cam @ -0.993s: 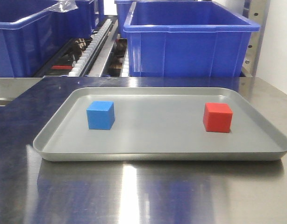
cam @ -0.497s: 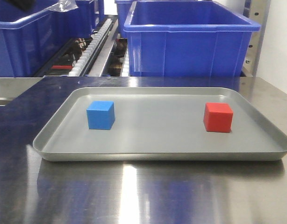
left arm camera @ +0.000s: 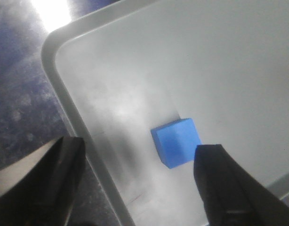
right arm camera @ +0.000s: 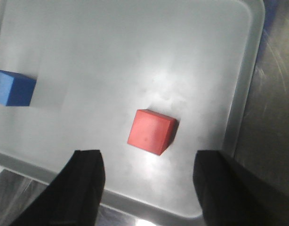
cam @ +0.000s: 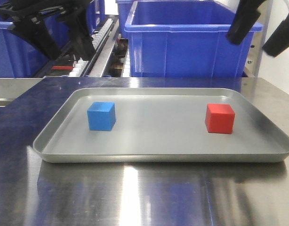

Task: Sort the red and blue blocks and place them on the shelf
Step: 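Lower left gripper over blue cube and right gripper over red cube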

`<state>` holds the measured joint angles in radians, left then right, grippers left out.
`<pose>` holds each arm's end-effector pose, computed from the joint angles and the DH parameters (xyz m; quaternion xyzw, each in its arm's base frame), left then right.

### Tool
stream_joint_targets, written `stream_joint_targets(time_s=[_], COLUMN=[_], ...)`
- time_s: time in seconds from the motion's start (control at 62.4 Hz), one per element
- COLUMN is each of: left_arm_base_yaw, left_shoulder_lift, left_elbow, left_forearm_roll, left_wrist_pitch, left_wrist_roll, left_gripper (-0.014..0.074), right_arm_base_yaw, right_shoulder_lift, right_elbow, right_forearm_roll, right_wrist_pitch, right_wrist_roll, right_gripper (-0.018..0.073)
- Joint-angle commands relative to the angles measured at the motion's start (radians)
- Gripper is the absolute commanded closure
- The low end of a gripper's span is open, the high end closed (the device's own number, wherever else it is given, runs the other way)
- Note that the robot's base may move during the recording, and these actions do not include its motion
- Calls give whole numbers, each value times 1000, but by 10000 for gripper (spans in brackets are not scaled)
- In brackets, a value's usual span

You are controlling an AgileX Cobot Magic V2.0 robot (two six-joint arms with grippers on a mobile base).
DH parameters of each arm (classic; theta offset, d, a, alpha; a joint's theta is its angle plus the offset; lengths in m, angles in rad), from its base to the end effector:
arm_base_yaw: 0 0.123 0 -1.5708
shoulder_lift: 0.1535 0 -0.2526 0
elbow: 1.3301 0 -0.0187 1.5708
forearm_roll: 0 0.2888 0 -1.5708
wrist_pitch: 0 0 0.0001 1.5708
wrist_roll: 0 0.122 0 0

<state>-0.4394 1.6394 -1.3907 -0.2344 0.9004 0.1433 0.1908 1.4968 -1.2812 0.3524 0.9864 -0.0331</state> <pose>0.3557 -0.1917 0.2374 0.2308 0.9342 -0.1427 0.2315 0.3501 0.1034 0.2530 -0.0464 0.9599 0.1813 0.2089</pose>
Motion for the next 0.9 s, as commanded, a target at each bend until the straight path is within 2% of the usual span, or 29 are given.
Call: stream_joint_targets(time_s=[0.0, 0.272, 0.449, 0.881], left_arm_base_yaw=[-9, -9, -11, -115], left_shoulder_lift=[-22, 21, 48, 67], left_elbow=[-41, -41, -41, -41], left_forearm_roll=[-9, -18, -56, -52], left_wrist_pitch=[-41, -35, -3, -44], left_wrist_roll=[-19, -47, -70, -115], left_gripper=[45, 45, 45, 45], right_arm_base_yaw=[1, 1, 9, 16], right_shoulder_lift=[-12, 35, 65, 97], right_elbow=[-38, -38, -38, -38], right_forearm_roll=[25, 28, 30, 30], right_wrist_pitch=[-47, -57, -32, -35], right_wrist_roll=[-5, -5, -5, -5], right_gripper=[36, 35, 35, 35])
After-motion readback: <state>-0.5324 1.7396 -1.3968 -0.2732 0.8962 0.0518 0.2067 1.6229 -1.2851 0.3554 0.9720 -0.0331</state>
